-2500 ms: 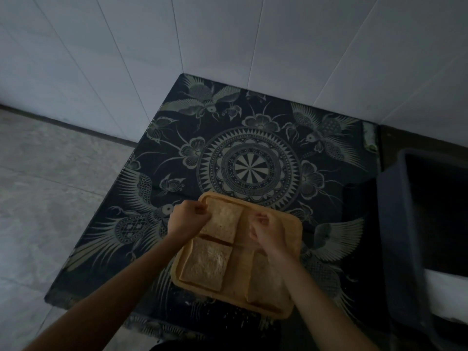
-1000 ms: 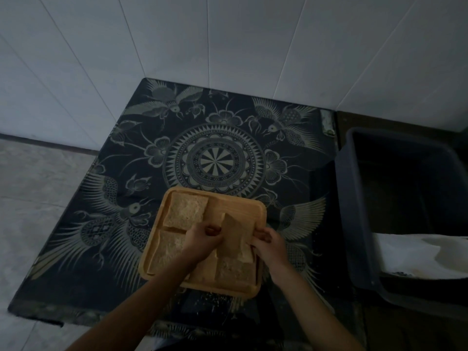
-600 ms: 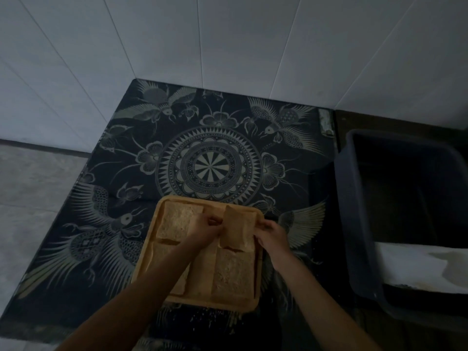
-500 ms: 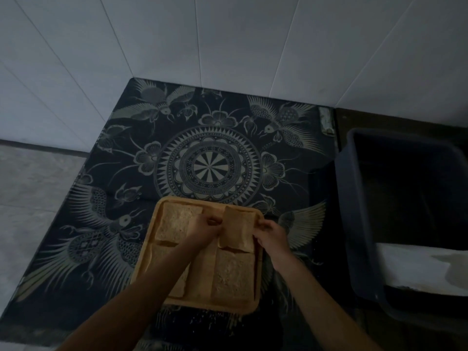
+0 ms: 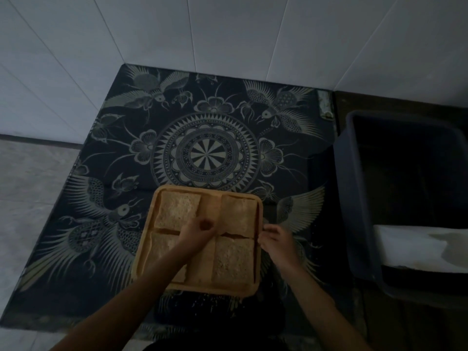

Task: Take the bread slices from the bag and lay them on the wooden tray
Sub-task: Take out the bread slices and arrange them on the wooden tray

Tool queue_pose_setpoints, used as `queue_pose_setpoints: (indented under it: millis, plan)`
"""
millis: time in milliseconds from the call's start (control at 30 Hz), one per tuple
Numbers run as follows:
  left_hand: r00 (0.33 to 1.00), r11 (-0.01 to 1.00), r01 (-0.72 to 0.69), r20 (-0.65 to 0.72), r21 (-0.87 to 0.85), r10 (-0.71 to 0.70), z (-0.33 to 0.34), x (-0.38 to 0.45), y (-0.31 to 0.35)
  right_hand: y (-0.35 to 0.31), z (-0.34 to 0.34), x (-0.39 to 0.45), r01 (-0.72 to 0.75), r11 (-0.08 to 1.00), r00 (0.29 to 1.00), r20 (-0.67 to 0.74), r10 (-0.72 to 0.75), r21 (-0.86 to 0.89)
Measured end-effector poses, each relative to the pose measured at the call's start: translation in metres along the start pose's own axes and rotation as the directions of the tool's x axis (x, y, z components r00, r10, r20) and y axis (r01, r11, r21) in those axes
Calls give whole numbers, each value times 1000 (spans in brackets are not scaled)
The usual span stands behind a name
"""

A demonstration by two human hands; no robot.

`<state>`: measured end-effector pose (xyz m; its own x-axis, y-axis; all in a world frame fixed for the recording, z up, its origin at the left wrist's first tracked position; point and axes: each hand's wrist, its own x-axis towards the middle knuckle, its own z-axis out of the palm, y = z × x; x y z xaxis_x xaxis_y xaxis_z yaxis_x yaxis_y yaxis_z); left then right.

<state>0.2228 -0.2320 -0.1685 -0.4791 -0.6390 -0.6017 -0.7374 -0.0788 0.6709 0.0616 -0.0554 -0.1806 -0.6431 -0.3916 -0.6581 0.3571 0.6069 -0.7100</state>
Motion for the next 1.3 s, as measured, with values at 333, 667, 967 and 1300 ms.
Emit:
queue_pose_setpoints:
  millis: [333, 667, 967, 1300]
  plan:
    - [995, 998, 20, 93, 56, -25, 18, -37, -29, 42, 14, -35, 34, 986, 999, 26, -30, -163]
    - [995, 1000, -20, 101, 2, 20, 9, -49, -40, 52, 22, -49, 11, 990, 1000, -22, -14, -140]
    - [996, 997, -80, 37, 18, 80, 2, -42, -23, 34, 19, -43, 161, 940, 979, -73, -192, -301]
    - [995, 992, -100, 22, 81, 99, -2, -10, 13, -9, 23, -9, 206, 930, 976, 1, -216, -305]
